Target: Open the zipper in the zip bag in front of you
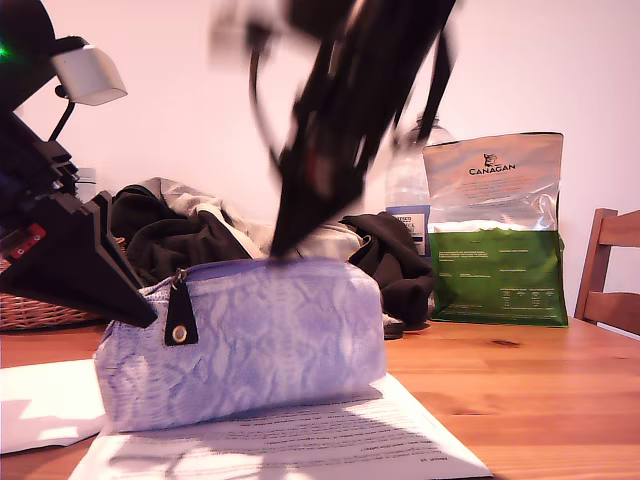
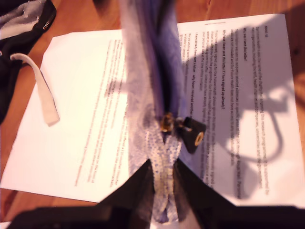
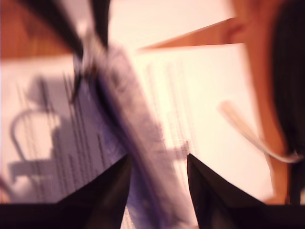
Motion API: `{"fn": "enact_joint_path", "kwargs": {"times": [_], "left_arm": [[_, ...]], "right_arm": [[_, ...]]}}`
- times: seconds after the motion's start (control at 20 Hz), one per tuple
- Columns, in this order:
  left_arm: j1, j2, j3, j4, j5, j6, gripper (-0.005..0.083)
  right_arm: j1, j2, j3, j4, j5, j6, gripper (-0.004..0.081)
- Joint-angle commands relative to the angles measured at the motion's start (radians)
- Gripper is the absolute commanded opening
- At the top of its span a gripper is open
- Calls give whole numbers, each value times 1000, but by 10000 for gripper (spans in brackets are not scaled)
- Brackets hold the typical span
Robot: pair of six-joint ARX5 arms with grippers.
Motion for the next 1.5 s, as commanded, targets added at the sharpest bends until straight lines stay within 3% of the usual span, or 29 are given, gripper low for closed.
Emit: {"fn": "enact_joint_path", "kwargs": {"times": [0.0,0.1,0.3,0.5,0.8,1.0,1.3,1.45], "left_arm": [[-3,5,-13,9,7,-27,-21],[-3,5,-11,12,7,-34,-21],[-2,5,9,11,14,-98,-21],[7,5,35,-12,56,-151,-21],[11,5,108,-76,115,-194,-21],[19,5,153,-123,183,-216,-21],[19,-3,167,-124,235,-216,-21],[19,-6,169,-116,251,-218,-21]], "right_arm": [[5,-41,5,-46,-39,186,326],[3,-65,5,-76,-145,378,260],[2,-95,-6,-64,-263,506,247],[2,-149,-116,36,-321,565,247],[3,-244,-372,393,-402,642,247],[0,-245,-467,589,-414,642,247],[-64,-226,-495,640,-390,647,247],[-84,-198,-495,641,-418,701,252]]}}
